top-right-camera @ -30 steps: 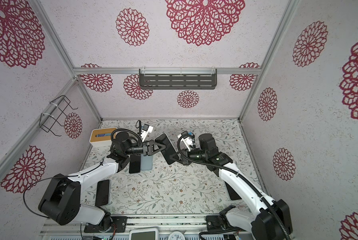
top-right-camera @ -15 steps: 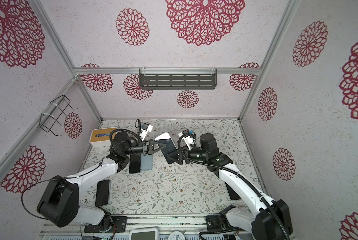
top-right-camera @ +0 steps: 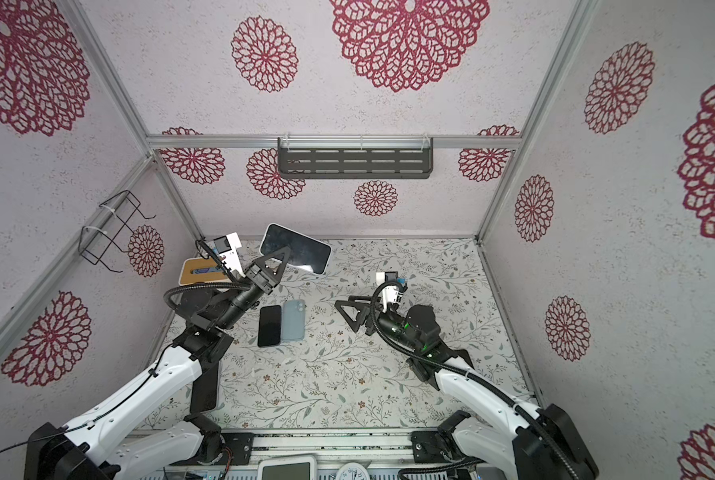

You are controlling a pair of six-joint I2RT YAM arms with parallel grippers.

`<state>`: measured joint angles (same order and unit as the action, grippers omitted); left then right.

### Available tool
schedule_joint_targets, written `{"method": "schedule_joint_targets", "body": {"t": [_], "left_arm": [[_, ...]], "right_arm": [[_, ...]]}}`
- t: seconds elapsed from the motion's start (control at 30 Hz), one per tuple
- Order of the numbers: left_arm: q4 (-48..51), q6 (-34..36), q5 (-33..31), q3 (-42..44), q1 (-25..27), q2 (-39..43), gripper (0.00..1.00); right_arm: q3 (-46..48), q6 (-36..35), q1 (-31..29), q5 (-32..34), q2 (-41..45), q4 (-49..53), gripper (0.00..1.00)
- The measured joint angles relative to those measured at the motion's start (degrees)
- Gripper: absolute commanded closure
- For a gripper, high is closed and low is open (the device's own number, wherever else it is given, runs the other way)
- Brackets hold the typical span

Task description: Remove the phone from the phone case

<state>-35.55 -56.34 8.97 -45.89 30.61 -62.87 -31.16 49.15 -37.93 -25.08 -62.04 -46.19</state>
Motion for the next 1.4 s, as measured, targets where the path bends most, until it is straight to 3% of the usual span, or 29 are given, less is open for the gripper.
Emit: {"method": "schedule_joint_targets", "body": {"t": [0.23,0.4,0.67,1.07,1.4], "left_arm": [[-2.6,-2.7,-3.8,0.0,3.6,-1.8,1.0],[-7.9,-6.1,-5.2,1.2,4.2,-2.3,1.0],[-10.1,-8.9,-5.8,2.8,4.9,-3.5,1.0],[-12.3,-10.0,-5.9,2.8,5.4,-3.7,1.0],[-14.0,-10.8,-5.9,3.7,5.6,-4.6,1.0]], "right_arm": [[-3.3,1.0,-1.4,2.7,-3.3,-9.1,0.14],[-4.1,3.1,-1.4,3.3,-6.4,-14.1,0.29],[-5.7,5.6,-1.3,3.4,-9.7,-19.1,0.38],[-7.0,9.5,-0.5,2.6,-12.4,-24.4,0.64],[-7.0,10.7,-0.2,2.4,-12.7,-26.2,0.71]]}}
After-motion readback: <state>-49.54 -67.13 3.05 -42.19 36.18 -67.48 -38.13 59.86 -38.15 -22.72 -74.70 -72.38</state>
